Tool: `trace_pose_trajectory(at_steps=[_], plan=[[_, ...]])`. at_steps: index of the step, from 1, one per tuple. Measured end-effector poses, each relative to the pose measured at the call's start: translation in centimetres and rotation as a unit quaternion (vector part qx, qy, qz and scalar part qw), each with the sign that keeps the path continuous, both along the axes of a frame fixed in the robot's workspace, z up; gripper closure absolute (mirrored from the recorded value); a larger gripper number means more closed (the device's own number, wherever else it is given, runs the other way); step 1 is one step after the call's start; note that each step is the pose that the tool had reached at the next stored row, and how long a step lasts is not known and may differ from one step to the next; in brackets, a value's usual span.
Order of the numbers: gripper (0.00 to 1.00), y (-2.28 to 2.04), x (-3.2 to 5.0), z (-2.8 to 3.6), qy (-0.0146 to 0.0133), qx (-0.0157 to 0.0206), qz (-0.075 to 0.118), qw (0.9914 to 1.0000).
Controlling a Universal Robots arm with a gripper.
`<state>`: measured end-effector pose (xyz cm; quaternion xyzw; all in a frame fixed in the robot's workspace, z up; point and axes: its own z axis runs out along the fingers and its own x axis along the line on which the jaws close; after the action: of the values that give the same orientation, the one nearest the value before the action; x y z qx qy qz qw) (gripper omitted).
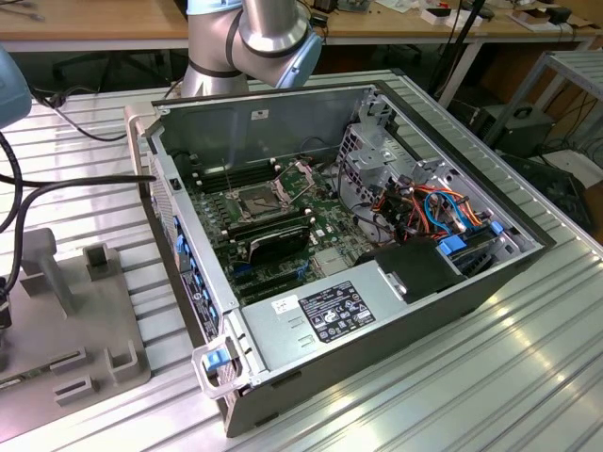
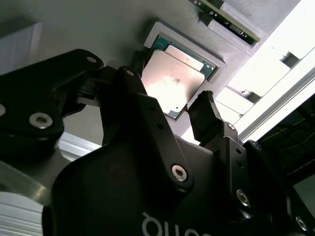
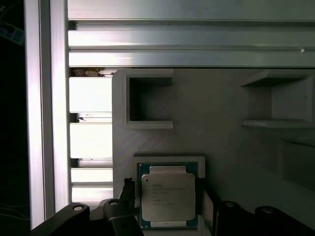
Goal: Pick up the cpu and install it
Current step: 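Pick up the cpu and move it towards the insertion slot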
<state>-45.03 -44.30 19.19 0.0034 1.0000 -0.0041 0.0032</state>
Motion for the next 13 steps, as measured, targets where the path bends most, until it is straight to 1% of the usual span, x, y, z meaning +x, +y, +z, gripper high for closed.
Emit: trace_pose_trajectory(at_steps=[5,9,13], plan=[[0.36,-0.03,0.0,0.0,-0.0001,0.0,0.001,1.0],[0.36,-0.03,0.0,0.0,-0.0001,0.0,0.009,0.99996],[0.36,-0.03,0.01,-0.01,-0.0001,0.0,0.009,0.99996]])
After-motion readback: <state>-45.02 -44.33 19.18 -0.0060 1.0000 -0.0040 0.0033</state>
